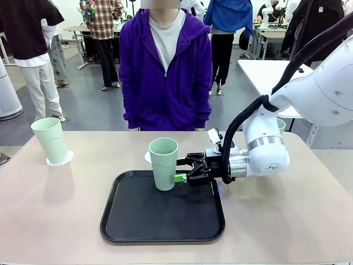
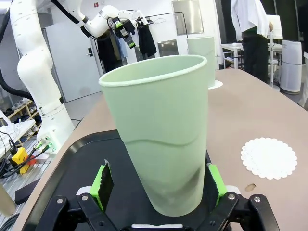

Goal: Place coasters on the table and set cups on them.
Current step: Take one Reusable plastic cup from the Flat Tray and place it on a coaster set by the human.

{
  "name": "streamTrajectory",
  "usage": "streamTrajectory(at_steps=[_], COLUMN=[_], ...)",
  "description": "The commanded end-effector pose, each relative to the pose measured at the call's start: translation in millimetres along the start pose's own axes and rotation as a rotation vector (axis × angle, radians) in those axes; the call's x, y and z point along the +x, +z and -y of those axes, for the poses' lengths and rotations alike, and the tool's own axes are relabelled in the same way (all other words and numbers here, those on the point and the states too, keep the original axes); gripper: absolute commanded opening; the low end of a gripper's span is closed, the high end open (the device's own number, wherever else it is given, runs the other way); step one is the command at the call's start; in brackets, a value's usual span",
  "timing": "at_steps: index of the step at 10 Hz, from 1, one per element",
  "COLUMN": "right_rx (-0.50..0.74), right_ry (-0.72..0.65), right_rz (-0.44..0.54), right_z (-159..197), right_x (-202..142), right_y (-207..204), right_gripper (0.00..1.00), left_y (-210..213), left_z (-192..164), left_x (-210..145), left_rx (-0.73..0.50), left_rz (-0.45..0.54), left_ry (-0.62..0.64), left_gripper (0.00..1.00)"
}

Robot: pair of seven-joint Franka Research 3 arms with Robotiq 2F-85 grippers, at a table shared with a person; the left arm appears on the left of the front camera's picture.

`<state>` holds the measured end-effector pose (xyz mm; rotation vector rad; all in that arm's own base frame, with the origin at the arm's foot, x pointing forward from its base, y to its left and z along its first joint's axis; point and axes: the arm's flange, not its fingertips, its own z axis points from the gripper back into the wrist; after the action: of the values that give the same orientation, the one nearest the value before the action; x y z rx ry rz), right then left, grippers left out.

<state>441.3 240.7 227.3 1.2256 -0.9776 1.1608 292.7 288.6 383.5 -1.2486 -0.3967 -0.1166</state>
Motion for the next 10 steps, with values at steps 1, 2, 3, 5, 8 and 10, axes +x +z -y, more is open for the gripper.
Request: streamTrajectory(at_steps=[1,2,3,5,8,10], right_rx=[0.035,0.048,0.055,0.063,0.071,0.069], right_ry=[0.032,0.033,0.031,0.032,0.035,0.041], right_rz=[0.017,0.022,0.021,0.018,0.01,0.004], right_z=[9,11,13,16,18,20], right_x=[-6,-8,-10,-13,-13,-13], right_y=[-9,-12,-14,-18,-26,-33], right_gripper=[1.0,1.0,1.0,1.0,1.0,1.0], left_y=[1,1,1,1,1,1], left_z=[2,2,2,2,2,2], left_x=[-1,-1,-1,-1,-1,-1], left_rx=[-0.001,-0.001,-0.001,-0.001,-0.001,-0.001], left_rz=[0.008,0.008,0.008,0.008,0.008,0.008], left_ry=[-0.005,-0.005,-0.005,-0.005,-0.005,-0.005], left_gripper=[1.0,1.0,1.0,1.0,1.0,1.0])
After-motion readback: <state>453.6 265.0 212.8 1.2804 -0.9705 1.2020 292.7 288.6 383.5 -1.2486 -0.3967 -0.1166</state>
